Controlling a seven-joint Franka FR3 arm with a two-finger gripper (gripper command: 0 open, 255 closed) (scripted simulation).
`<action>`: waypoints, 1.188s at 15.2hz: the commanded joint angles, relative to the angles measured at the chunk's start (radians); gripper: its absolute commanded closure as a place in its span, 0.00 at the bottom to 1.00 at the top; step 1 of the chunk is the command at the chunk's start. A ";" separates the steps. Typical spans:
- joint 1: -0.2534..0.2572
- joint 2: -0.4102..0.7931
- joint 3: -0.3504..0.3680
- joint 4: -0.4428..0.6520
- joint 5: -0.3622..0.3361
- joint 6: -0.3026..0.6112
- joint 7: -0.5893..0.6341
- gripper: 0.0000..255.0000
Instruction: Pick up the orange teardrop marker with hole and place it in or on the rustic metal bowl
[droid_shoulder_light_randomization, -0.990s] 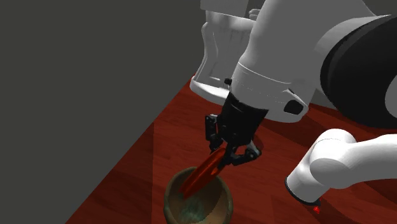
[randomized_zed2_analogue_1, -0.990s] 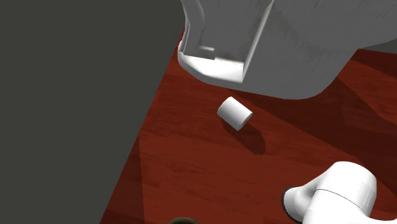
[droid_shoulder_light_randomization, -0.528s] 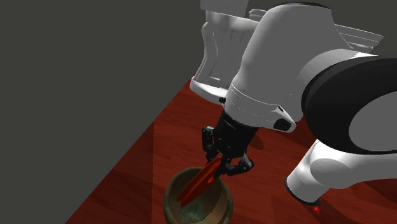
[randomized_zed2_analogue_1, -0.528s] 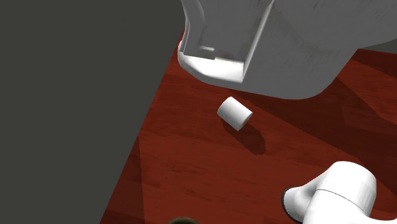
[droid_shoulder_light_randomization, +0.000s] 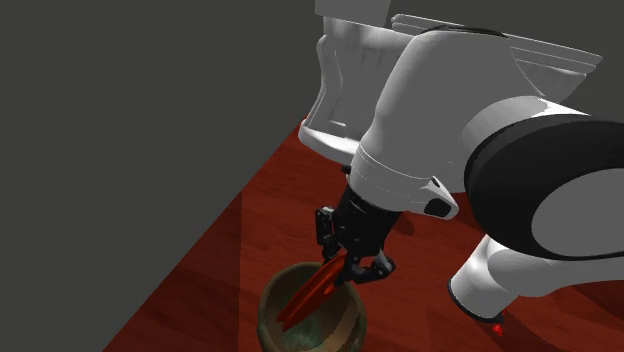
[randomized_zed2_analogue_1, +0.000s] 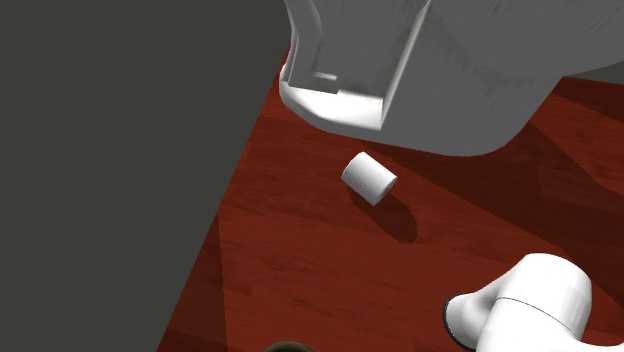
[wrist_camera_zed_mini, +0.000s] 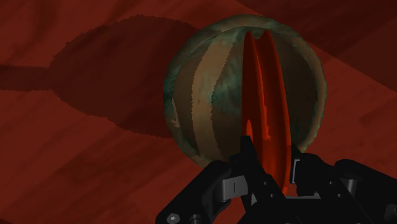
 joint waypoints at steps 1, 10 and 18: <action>0.000 0.000 0.000 0.000 0.000 0.000 0.000 1.00; 0.001 -0.019 -0.062 0.072 -0.041 -0.098 0.011 0.00; 0.000 -0.022 -0.077 0.092 -0.051 -0.123 0.013 0.00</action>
